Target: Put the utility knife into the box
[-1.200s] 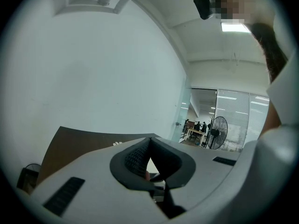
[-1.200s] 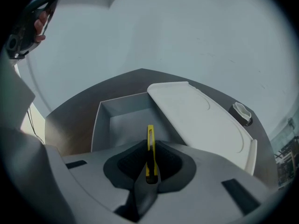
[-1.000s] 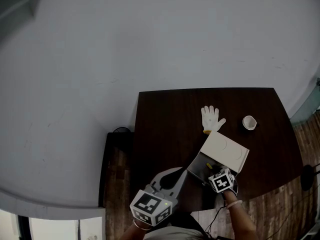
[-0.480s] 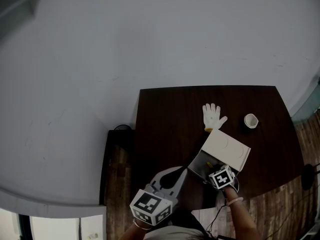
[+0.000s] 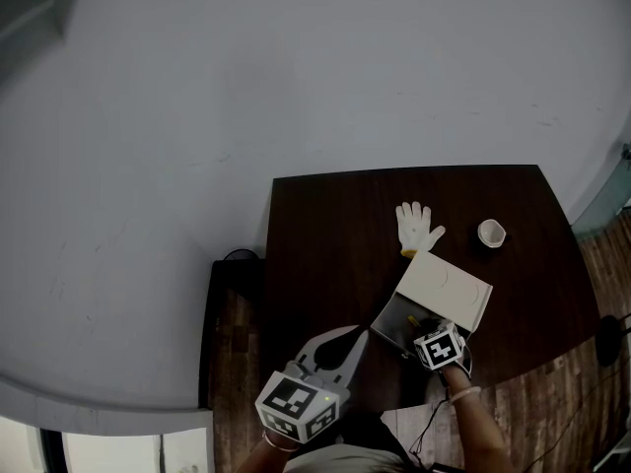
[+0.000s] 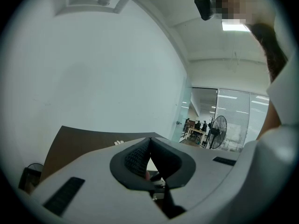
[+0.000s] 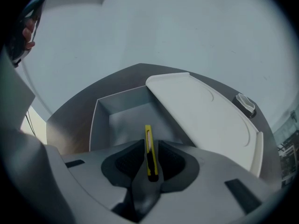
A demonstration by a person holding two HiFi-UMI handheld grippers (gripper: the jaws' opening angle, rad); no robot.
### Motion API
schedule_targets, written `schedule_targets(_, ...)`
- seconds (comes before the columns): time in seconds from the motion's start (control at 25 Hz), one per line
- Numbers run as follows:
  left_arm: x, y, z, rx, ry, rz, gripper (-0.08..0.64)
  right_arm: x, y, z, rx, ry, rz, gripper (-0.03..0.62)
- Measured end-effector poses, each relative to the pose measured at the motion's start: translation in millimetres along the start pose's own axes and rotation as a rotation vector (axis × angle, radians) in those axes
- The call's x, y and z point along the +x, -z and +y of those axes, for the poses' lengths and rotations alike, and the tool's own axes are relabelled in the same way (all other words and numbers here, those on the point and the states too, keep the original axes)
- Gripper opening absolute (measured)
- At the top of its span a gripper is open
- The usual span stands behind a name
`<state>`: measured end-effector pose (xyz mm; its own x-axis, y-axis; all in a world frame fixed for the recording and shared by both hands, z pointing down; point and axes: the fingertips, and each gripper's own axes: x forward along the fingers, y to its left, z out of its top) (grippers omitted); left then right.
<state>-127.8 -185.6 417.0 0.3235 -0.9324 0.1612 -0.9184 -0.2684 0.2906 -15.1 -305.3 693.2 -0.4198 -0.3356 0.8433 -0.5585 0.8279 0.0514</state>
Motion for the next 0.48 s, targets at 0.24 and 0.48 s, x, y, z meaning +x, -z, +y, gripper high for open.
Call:
schedule_targets(0.24,-3,-2,-5,0.008,0.032,0.001,0.017,-18,-3,4,0.065,0.036,-0.080,0.098)
schedule_targets(0.48,-9,-5,-12,0.017,0.073,-0.007,0.017,-43,-11,12,0.124,0.078,-0.180,0.087)
